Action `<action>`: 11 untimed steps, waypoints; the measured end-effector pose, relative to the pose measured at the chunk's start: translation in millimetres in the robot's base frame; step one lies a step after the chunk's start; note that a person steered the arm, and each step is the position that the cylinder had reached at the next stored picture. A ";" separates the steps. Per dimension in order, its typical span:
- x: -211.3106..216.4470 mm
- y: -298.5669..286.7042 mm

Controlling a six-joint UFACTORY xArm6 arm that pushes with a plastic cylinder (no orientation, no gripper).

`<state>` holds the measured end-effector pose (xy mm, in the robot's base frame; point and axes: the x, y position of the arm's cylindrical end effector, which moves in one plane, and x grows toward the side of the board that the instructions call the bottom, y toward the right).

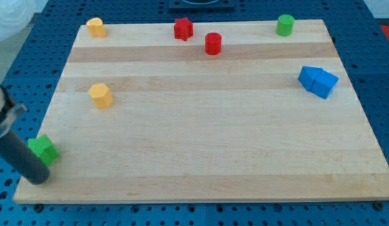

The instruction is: Slide the green star to the left side of the yellow hexagon

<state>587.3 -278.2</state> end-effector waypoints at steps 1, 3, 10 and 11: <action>-16.0 -22.9; -21.2 7.2; -78.2 3.5; -81.7 -25.5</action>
<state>505.6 -303.7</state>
